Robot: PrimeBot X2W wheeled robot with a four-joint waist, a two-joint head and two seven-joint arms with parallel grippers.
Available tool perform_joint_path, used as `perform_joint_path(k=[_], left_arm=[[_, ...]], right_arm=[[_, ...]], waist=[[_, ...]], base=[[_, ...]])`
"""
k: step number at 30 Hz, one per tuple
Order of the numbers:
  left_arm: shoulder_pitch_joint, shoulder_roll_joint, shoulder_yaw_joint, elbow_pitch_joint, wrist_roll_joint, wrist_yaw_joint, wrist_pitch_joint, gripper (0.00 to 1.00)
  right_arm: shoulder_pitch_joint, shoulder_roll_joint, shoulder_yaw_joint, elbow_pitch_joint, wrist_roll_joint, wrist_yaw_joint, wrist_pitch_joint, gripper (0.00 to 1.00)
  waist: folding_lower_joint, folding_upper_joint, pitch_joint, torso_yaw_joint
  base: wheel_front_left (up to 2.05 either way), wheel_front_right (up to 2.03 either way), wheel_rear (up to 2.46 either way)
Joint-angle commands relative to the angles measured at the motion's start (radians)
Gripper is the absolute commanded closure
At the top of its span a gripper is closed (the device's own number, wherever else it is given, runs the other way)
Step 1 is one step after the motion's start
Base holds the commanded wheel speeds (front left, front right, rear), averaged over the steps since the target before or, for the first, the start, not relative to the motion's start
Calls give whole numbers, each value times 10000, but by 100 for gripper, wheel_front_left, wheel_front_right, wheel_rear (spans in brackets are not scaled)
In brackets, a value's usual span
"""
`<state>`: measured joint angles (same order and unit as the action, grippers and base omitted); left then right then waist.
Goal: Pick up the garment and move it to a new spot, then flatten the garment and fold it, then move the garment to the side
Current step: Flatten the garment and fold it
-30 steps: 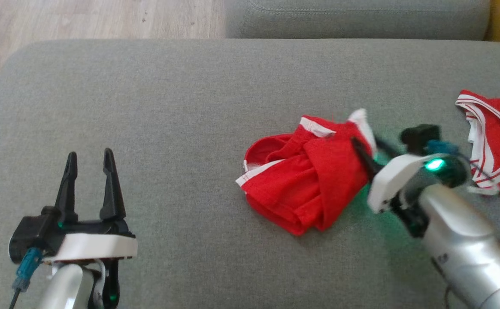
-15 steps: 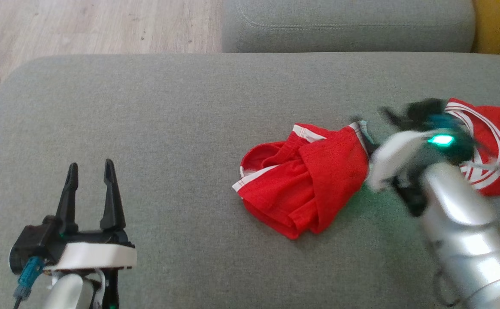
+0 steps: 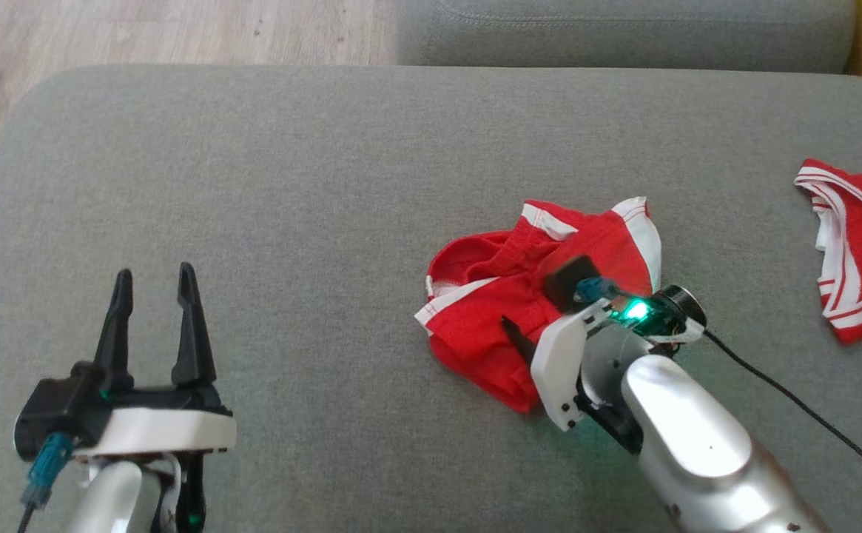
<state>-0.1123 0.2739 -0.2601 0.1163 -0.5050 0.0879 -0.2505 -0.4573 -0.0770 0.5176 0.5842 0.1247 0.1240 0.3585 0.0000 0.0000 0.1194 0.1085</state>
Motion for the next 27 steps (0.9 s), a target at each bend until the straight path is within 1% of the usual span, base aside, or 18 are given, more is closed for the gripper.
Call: perform_joint_path(k=[1, 9, 13, 14, 15, 16, 19, 24, 27], left_arm=[[-573, 240, 322, -315, -43, -21, -56, 0], [-624, 236, 347, -267, -44, -22, -72, 0], [-589, 252, 398, -271, -61, -16, -79, 0], [-593, 253, 403, -271, -61, -18, -81, 0], [-601, 252, 405, -271, -60, -21, -82, 0], [-611, 250, 401, -272, -57, -27, -83, 0], [-642, 243, 384, -272, -47, -47, -87, 0], [-651, 258, 378, -257, -44, -79, -91, 0], [-624, 296, 412, -264, -52, -70, -93, 0]], right_arm=[[-197, 213, 75, -248, -336, 67, 15, 0], [155, 254, -1185, -406, -1763, 67, 3, 0], [415, 259, -1615, -645, -2008, 67, 112, 0], [452, 259, -1677, -701, -2048, 67, 124, 8], [489, 260, -1751, -760, -2073, 67, 121, 29], [526, 262, -1814, -814, -2083, 67, 118, 55], [637, 264, -1992, -1075, -2004, 67, -15, 100], [855, 265, -2481, -1855, -1532, 67, -437, 100], [897, 266, -2401, -2660, -913, 67, -642, 100]], waist=[[0, 0, 44, 41], [0, 0, 39, 54], [0, 0, 30, -44], [0, 0, 32, -64], [0, 0, 34, -82], [0, 0, 35, -94], [0, 0, 41, -103], [0, 0, 5, -55], [0, 0, -26, -38]], base=[[0, 0, 0], [0, 0, 0], [0, 0, 0], [0, 0, 0], [0, 0, 0], [0, 0, 0], [0, 0, 0], [0, 0, 0], [0, 0, 0]])
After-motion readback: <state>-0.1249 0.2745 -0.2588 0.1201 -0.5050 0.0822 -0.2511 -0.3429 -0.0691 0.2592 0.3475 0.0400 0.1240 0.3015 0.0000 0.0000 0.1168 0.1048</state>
